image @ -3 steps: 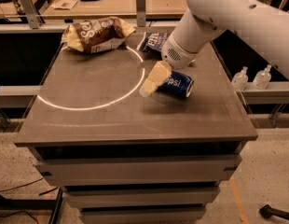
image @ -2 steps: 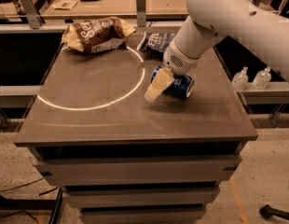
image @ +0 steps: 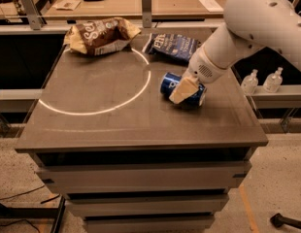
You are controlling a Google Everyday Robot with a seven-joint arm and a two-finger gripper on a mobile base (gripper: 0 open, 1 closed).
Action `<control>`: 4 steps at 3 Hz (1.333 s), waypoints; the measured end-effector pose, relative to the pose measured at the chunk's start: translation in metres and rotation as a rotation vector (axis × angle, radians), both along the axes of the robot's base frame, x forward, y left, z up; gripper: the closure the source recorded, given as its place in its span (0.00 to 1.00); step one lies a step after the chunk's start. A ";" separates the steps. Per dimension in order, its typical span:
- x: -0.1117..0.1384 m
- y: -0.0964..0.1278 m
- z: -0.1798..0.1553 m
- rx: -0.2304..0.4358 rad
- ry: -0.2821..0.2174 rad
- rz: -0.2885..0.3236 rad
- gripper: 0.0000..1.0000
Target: Place pepsi can upright
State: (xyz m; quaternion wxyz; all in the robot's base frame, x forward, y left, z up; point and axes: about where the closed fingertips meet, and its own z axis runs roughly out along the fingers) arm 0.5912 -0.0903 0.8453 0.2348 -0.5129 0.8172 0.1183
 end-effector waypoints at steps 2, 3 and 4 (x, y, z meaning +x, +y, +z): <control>-0.021 -0.025 0.048 0.125 -0.095 0.093 1.00; -0.027 -0.032 0.075 0.282 -0.151 0.156 1.00; -0.025 -0.030 0.087 0.530 -0.213 0.257 1.00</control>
Offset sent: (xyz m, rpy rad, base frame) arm -0.0398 -0.0409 0.1017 0.2224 -0.1631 0.1523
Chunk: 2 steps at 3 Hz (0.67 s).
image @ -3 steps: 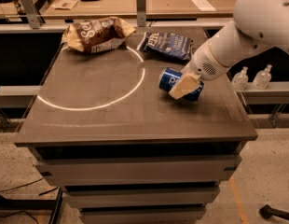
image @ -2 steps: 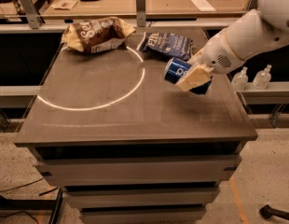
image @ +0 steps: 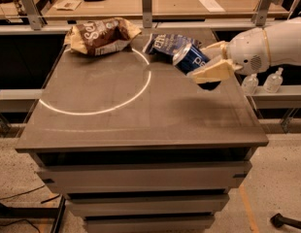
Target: Place pepsi can upright
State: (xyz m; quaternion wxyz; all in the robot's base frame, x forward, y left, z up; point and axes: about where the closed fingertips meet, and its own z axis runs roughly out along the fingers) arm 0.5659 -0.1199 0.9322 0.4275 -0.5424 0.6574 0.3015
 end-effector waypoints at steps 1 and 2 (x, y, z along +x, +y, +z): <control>-0.001 0.020 0.009 0.248 -0.064 0.165 1.00; -0.001 0.037 0.020 0.450 -0.116 0.285 1.00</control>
Offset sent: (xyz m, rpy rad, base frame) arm -0.0045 0.0413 0.0340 0.7101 -0.1831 0.4311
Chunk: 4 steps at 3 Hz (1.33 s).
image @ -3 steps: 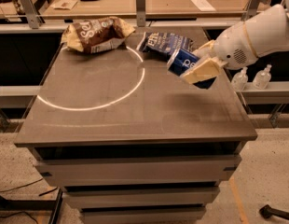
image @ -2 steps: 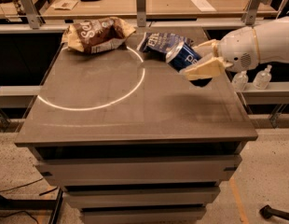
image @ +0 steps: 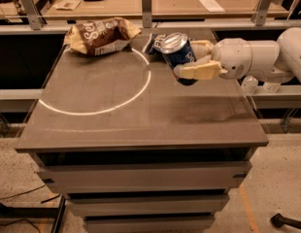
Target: Place pepsi can upright
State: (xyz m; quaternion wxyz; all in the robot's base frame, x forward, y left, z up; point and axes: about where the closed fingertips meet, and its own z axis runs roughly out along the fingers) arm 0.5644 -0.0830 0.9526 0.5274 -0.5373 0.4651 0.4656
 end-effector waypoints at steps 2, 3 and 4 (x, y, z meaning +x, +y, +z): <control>-0.006 0.010 -0.026 0.011 -0.058 0.044 1.00; -0.008 0.011 -0.052 -0.019 -0.049 0.035 1.00; -0.006 0.011 -0.074 -0.003 -0.023 0.027 1.00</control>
Offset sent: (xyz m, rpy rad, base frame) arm -0.0093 0.0086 -0.0586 -0.0493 -0.0739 0.0310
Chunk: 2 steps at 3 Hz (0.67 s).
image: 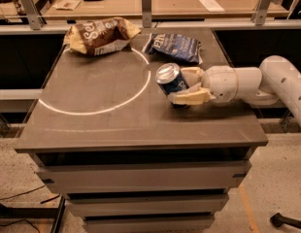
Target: Place pepsi can upright
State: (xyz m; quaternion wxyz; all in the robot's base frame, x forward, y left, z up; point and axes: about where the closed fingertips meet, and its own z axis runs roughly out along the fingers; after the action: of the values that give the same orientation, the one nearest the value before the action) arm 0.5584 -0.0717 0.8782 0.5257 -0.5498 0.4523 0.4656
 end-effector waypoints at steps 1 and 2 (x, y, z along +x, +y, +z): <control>0.003 -0.001 -0.017 0.034 0.022 -0.013 1.00; 0.003 -0.003 -0.017 0.028 0.031 -0.021 0.82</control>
Offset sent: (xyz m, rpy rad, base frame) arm 0.0067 -0.0206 -0.0450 -0.0176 0.0903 -0.0832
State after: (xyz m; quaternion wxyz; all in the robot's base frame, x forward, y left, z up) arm 0.5616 -0.0747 0.8610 0.5311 -0.5304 0.4596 0.4748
